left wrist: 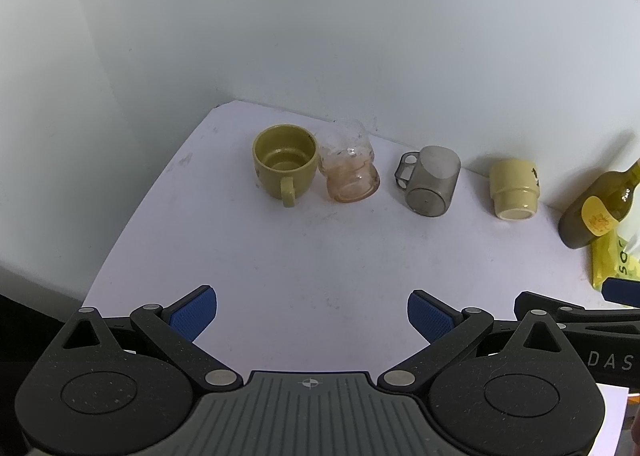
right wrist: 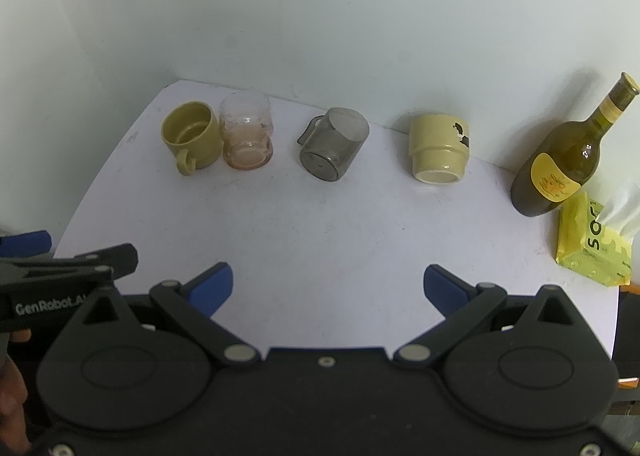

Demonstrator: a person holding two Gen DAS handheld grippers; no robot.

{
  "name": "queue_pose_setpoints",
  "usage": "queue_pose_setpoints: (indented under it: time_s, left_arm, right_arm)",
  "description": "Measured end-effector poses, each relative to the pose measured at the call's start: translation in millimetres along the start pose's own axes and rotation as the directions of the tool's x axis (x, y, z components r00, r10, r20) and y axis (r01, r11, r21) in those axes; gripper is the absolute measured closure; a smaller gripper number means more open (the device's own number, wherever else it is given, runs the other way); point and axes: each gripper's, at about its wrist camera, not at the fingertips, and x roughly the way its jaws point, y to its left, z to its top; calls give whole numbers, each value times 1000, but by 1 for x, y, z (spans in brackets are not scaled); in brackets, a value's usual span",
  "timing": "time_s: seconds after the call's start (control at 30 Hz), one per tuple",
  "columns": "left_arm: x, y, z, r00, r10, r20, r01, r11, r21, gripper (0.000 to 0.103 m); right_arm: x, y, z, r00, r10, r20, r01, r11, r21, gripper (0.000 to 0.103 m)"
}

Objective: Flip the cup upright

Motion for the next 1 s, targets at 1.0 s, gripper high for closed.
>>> queue_pose_setpoints:
  time_s: [1.0]
  left_arm:
    - [-2, -7, -10, 1000, -13, 12, 13, 1000, 2, 0]
  right_arm:
    - [-1, -10, -11, 1000, -21, 12, 20, 999, 27, 0]
